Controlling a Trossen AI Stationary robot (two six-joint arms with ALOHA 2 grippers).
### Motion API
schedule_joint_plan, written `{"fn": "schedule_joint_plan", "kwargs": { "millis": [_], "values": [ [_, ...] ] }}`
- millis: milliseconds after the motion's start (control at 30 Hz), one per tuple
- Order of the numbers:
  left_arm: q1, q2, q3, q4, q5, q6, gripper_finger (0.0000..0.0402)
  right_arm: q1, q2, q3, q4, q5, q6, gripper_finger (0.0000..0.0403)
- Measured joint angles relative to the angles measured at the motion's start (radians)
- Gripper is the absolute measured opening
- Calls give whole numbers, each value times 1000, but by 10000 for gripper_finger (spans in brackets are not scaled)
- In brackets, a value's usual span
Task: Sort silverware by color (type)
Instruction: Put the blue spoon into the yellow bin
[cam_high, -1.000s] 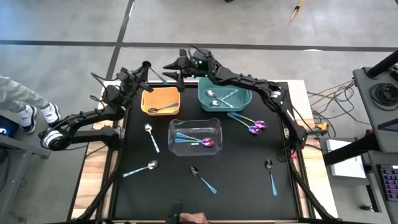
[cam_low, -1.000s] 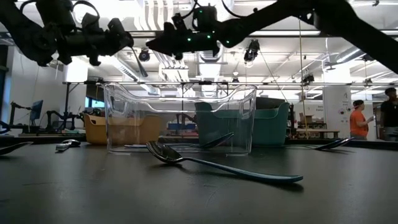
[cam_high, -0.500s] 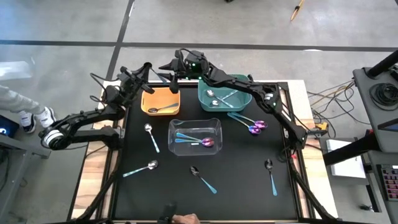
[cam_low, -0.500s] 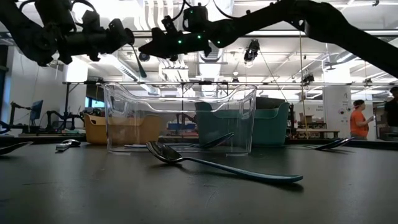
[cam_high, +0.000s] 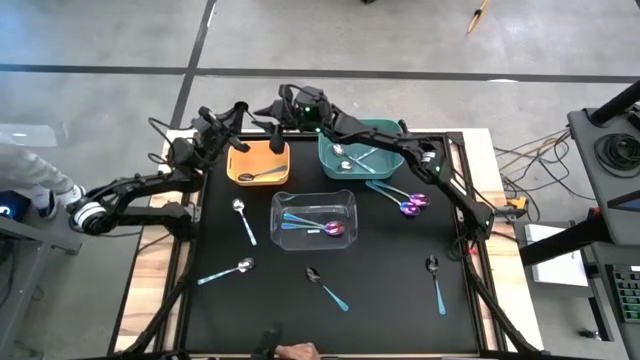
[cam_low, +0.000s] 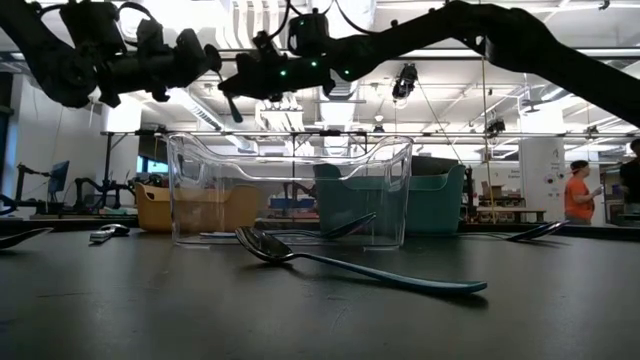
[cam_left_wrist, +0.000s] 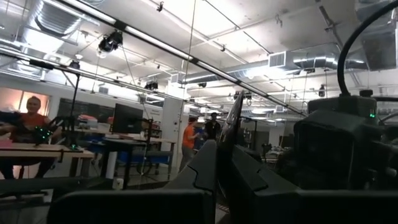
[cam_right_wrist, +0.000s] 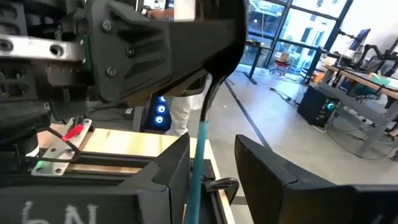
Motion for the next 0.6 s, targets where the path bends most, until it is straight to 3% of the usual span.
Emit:
{"fn": "schedule_joint_plan", "kwargs": {
  "millis": [300,467,600],
  "values": [
    [-12,23,0,33,16,-29,0,2,0,0,-11,-5,-15,20],
    [-12,28,0,34,21,-29,7,1,0,0,-25,2,-17,11],
    [-12,28,0,28,22,-30,36,-2,0,0,-42,1,-16,9]
  ]
}}
